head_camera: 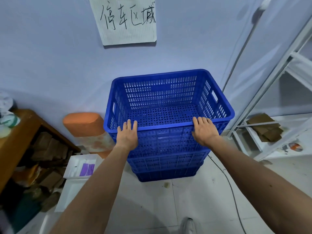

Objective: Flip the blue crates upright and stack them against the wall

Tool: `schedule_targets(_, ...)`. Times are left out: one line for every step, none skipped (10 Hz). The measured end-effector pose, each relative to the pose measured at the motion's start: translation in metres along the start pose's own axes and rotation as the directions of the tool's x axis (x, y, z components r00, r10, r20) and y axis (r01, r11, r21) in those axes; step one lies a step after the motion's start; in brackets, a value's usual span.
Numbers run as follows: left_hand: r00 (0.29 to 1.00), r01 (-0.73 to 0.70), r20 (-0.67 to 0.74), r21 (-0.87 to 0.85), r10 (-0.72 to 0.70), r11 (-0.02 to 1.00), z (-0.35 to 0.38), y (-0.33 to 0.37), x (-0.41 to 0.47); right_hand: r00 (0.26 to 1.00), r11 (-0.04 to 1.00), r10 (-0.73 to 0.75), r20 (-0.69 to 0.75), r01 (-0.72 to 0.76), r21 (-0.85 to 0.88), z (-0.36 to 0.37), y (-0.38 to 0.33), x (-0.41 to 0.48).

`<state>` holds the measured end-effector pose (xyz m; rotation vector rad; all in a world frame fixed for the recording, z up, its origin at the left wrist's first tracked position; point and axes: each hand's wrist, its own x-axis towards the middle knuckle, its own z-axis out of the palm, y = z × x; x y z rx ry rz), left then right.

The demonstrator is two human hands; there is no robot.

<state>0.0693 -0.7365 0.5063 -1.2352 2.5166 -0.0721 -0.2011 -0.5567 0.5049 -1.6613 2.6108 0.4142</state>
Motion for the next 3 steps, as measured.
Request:
schedule_targets(0.999,-0.051,-0.020,-0.035,0.051,0.998,0.006,0.000,-0.018,0.999,0.999,0.032,0.044,-0.032,0.019,-0.006,-0.012,-0.024)
schedule_targets(0.995,-0.084,0.054,-0.092,0.089,0.992,-0.001,0.000,-0.042,0.992,0.999,-0.010,0.128,0.005,0.043,-0.021,-0.024,-0.053)
schedule_targets(0.988,-0.092,0.110,-0.109,0.104,0.990,-0.007,0.004,-0.075,0.972,0.998,-0.059,0.228,0.050,0.047,-0.032,-0.033,-0.078)
